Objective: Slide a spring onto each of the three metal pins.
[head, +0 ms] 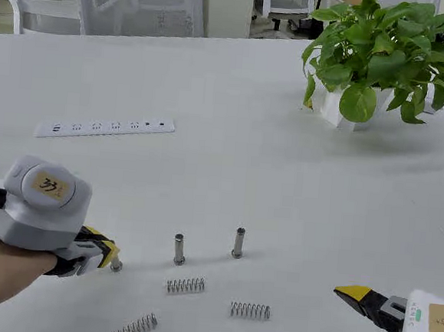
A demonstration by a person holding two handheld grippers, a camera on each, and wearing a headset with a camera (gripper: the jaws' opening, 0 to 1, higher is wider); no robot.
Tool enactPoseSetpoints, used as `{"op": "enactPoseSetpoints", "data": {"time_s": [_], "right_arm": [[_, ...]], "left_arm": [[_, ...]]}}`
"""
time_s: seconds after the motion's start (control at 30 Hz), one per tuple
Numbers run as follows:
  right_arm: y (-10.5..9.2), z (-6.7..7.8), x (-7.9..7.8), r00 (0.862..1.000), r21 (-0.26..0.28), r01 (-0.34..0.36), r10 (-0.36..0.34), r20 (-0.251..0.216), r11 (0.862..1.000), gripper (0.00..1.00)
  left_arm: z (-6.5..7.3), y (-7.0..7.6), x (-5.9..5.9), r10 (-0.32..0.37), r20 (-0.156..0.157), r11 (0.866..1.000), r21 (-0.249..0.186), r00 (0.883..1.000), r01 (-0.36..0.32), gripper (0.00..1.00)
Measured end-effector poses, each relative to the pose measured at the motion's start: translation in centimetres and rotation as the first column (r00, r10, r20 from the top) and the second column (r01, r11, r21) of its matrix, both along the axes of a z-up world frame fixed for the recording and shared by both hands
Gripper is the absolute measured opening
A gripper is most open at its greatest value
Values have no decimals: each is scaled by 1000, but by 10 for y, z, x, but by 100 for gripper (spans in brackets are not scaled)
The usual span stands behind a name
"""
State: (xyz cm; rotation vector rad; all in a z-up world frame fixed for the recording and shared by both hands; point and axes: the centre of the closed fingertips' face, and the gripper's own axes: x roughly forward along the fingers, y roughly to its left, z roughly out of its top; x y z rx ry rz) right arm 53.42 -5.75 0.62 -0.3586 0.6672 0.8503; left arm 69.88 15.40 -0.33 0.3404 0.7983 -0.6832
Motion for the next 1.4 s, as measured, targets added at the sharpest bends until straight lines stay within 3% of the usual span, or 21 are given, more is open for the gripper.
{"op": "enactPoseSetpoints", "data": {"time_s": [0.5, 0.83, 1.4], "right_arm": [[1, -1, -2, 1000, -3, -6, 6, -4, 1000, 98], [1, -4, -4, 1000, -8, -9, 9, -13, 1000, 98], [-1, -4, -4, 1000, -9, -2, 1, -10, 1000, 99]], "left_arm": [[0, -1, 0, -7, 24, 1000, -16, 1000, 8, 5], [-2, -1, 0, -13, 23, 1000, -16, 1000, 14, 5], [-2, -6, -6, -18, 26, 1000, -25, 1000, 19, 18]]}}
